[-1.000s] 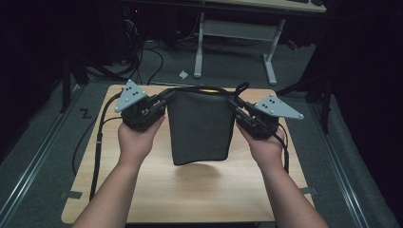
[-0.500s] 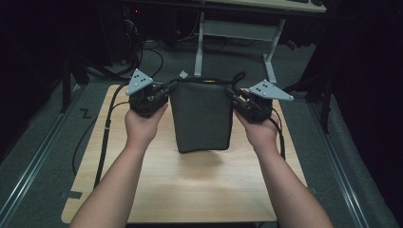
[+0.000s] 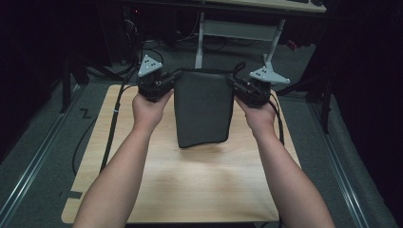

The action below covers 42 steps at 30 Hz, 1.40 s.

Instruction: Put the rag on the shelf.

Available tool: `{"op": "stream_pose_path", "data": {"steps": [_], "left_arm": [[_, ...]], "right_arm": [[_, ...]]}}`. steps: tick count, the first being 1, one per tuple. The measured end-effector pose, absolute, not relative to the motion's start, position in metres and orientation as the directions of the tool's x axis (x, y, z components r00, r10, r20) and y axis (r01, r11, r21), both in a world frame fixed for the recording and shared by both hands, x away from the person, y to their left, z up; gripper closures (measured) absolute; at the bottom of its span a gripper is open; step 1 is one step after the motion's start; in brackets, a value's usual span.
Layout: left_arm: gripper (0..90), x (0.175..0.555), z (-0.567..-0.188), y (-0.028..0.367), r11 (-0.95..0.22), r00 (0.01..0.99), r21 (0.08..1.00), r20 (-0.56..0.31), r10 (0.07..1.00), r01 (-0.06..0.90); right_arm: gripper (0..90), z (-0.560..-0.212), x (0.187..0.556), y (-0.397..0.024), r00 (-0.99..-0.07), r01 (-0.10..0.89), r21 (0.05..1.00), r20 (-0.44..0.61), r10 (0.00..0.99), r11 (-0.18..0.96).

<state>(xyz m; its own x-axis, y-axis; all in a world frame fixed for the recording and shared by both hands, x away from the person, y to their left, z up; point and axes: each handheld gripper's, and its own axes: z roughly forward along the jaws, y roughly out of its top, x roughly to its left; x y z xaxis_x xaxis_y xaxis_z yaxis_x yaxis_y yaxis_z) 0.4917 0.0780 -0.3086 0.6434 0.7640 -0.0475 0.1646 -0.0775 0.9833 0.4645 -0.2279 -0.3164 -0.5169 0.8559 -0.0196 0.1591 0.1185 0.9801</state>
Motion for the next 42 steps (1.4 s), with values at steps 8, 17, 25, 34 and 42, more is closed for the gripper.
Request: {"op": "stream_pose_path", "data": {"steps": [8, 17, 25, 34, 42], "left_arm": [[81.6, 0.509, -0.299, 0.068, -0.117, 0.633, 0.978, -0.02, 0.774, 0.175], [81.2, 0.535, -0.324, 0.059, -0.232, 0.612, 0.94, 0.032, 0.79, 0.25], [81.3, 0.542, -0.359, 0.066, -0.229, 0.627, 0.917, -0.028, 0.778, 0.326], [81.4, 0.544, -0.384, 0.069, -0.211, 0.624, 0.896, -0.088, 0.776, 0.39], [81.9, 0.542, -0.408, 0.072, -0.192, 0.615, 0.874, -0.143, 0.776, 0.446]], "right_arm": [[78.4, -0.316, 0.485, -0.236, -0.516, 0.167, 0.978, -0.022, 0.857, 0.126], [77.7, -0.332, 0.505, -0.239, -0.516, 0.21, 0.959, -0.056, 0.854, 0.19], [77.6, -0.354, 0.519, -0.24, -0.551, 0.289, 0.93, -0.034, 0.834, 0.229], [77.6, -0.376, 0.524, -0.238, -0.551, 0.319, 0.913, -0.041, 0.833, 0.256], [79.1, -0.397, 0.527, -0.243, -0.541, 0.37, 0.9, 0.006, 0.841, 0.231]]}}
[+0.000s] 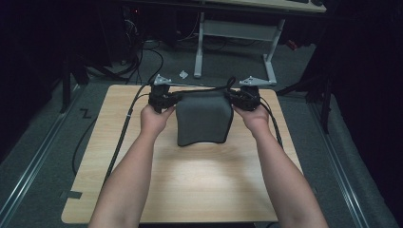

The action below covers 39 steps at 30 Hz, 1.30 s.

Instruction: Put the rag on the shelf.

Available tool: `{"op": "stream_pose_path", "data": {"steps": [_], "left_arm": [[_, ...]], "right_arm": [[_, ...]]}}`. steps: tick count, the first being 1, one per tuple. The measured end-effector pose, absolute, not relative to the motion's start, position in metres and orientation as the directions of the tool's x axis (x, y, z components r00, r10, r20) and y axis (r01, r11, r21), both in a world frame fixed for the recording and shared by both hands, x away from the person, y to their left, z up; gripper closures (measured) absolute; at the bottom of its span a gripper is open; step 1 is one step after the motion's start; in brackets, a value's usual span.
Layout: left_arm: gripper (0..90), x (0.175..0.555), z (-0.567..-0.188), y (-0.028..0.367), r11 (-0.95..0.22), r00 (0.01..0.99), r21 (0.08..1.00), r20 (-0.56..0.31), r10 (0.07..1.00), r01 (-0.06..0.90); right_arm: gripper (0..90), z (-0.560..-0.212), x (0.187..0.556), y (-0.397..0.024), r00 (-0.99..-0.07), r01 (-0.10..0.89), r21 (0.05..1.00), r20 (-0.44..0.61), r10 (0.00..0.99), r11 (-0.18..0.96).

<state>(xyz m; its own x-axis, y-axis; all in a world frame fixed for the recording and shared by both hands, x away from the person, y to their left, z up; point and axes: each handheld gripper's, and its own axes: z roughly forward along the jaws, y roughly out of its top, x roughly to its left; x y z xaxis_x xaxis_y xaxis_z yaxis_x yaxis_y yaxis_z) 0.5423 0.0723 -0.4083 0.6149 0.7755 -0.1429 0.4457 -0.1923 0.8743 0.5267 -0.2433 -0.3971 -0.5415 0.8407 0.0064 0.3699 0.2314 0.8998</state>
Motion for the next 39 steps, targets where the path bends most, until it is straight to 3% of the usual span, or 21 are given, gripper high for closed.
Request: {"op": "stream_pose_path", "data": {"steps": [4, 8, 24, 35, 39], "left_arm": [[81.9, 0.544, -0.419, 0.077, -0.172, 0.615, 0.858, -0.193, 0.765, 0.483], [82.0, 0.544, -0.421, 0.074, -0.184, 0.622, 0.856, -0.187, 0.761, 0.483], [82.1, 0.549, -0.447, 0.076, -0.168, 0.614, 0.805, -0.28, 0.738, 0.569], [80.5, 0.546, -0.458, 0.077, -0.169, 0.622, 0.792, -0.307, 0.72, 0.587], [77.2, 0.544, -0.458, 0.077, -0.17, 0.618, 0.789, -0.305, 0.724, 0.59]], "right_arm": [[81.1, -0.407, 0.527, -0.25, -0.524, 0.399, 0.893, 0.033, 0.851, 0.21], [86.6, -0.415, 0.525, -0.251, -0.534, 0.408, 0.886, 0.036, 0.845, 0.22], [86.8, -0.439, 0.522, -0.249, -0.525, 0.455, 0.861, 0.053, 0.849, 0.227], [85.1, -0.452, 0.515, -0.246, -0.531, 0.471, 0.855, 0.076, 0.844, 0.219], [77.7, -0.45, 0.514, -0.247, -0.53, 0.472, 0.855, 0.08, 0.844, 0.215]]}}
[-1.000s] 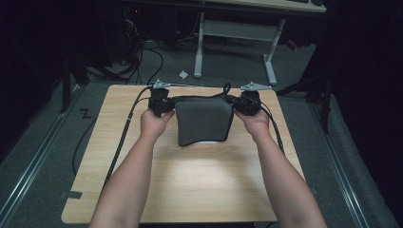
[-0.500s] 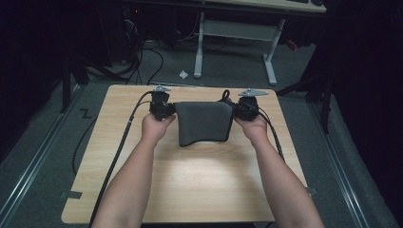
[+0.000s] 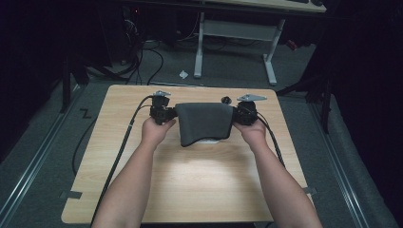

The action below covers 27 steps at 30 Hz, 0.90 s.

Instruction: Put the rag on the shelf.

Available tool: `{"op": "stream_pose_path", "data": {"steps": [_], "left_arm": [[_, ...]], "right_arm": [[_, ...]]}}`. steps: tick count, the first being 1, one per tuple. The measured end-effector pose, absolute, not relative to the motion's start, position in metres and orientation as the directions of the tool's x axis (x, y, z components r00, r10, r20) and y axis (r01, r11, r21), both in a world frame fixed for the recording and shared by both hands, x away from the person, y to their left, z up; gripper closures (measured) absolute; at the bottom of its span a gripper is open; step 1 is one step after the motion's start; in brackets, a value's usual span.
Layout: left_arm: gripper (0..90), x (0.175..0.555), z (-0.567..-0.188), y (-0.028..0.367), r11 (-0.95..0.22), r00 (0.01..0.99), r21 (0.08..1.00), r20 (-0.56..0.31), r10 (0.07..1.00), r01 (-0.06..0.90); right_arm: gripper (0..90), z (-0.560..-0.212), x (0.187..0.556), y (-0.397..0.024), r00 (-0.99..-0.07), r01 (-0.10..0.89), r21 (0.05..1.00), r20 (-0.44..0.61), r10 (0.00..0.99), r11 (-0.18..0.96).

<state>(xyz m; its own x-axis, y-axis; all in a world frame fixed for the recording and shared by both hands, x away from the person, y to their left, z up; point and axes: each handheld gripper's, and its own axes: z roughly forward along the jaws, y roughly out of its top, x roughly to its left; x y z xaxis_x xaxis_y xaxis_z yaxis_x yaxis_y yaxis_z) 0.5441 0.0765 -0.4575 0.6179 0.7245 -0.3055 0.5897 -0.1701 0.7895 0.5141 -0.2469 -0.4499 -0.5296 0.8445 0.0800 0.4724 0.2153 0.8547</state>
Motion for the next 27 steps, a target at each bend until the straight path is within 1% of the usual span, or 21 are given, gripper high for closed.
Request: {"op": "stream_pose_path", "data": {"steps": [2, 6, 11, 19, 23, 27], "left_arm": [[75.0, 0.543, -0.457, 0.077, -0.167, 0.613, 0.794, -0.297, 0.732, 0.584], [70.6, 0.54, -0.456, 0.079, -0.161, 0.606, 0.801, -0.288, 0.741, 0.577], [66.4, 0.538, -0.453, 0.082, -0.171, 0.603, 0.807, -0.263, 0.753, 0.565], [63.6, 0.537, -0.442, 0.091, -0.137, 0.579, 0.829, -0.249, 0.776, 0.542], [62.2, 0.534, -0.439, 0.097, -0.123, 0.562, 0.836, -0.243, 0.791, 0.534], [59.9, 0.529, -0.436, 0.1, -0.131, 0.562, 0.846, -0.22, 0.798, 0.517]], "right_arm": [[74.0, -0.448, 0.513, -0.248, -0.525, 0.466, 0.86, 0.077, 0.848, 0.21], [69.4, -0.442, 0.512, -0.252, -0.497, 0.458, 0.867, 0.066, 0.865, 0.198], [68.5, -0.436, 0.512, -0.258, -0.476, 0.448, 0.877, 0.068, 0.877, 0.175], [67.1, -0.429, 0.515, -0.263, -0.46, 0.443, 0.88, 0.059, 0.886, 0.172], [63.1, -0.429, 0.515, -0.267, -0.452, 0.448, 0.876, 0.05, 0.891, 0.178], [61.6, -0.43, 0.514, -0.268, -0.448, 0.452, 0.875, 0.055, 0.893, 0.173]]}}
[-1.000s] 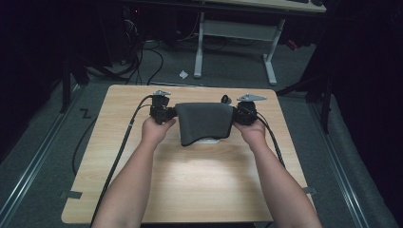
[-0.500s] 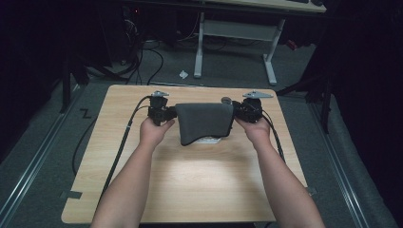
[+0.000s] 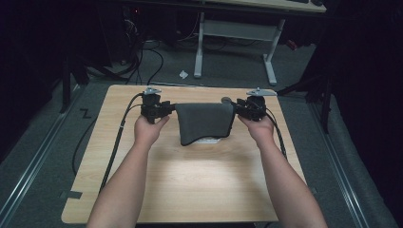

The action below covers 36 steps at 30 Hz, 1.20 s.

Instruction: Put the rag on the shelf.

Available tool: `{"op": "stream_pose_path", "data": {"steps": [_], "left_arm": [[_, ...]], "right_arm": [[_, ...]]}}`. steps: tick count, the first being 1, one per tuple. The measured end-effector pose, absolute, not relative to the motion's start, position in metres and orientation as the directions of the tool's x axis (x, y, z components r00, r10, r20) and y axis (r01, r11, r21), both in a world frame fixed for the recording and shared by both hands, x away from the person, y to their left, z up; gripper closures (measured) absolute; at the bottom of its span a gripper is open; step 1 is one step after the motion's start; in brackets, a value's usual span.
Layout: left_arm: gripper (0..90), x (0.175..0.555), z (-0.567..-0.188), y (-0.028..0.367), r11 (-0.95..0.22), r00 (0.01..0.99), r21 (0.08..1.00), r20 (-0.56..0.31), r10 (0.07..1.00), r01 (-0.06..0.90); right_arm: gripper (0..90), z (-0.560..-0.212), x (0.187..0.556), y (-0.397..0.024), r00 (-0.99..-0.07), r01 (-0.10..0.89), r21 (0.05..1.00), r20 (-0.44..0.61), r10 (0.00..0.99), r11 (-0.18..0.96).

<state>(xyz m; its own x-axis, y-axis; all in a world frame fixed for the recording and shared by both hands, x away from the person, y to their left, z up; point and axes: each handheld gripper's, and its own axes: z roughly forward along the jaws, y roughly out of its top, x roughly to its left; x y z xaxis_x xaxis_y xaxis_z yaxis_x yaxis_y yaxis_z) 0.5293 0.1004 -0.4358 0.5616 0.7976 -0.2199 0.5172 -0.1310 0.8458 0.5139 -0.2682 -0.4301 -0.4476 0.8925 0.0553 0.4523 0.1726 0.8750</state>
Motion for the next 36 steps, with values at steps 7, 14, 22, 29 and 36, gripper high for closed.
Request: {"op": "stream_pose_path", "data": {"steps": [7, 14, 22, 29, 36], "left_arm": [[55.7, 0.518, -0.434, 0.11, -0.122, 0.546, 0.858, -0.202, 0.813, 0.499], [54.4, 0.505, -0.431, 0.118, -0.137, 0.549, 0.861, -0.183, 0.816, 0.49], [53.1, 0.486, -0.43, 0.132, -0.127, 0.549, 0.87, -0.182, 0.816, 0.477], [51.8, 0.464, -0.438, 0.141, -0.134, 0.558, 0.872, -0.177, 0.811, 0.472], [50.5, 0.439, -0.448, 0.149, -0.149, 0.572, 0.872, -0.169, 0.802, 0.467]], "right_arm": [[60.0, -0.43, 0.506, -0.269, -0.45, 0.444, 0.877, 0.038, 0.892, 0.186], [57.1, -0.424, 0.493, -0.272, -0.451, 0.43, 0.882, 0.022, 0.892, 0.196], [54.7, -0.422, 0.47, -0.279, -0.451, 0.417, 0.888, 0.016, 0.892, 0.195], [50.8, -0.424, 0.444, -0.286, -0.458, 0.398, 0.892, -0.008, 0.889, 0.213], [46.9, -0.425, 0.412, -0.284, -0.476, 0.356, 0.904, -0.043, 0.878, 0.237]]}}
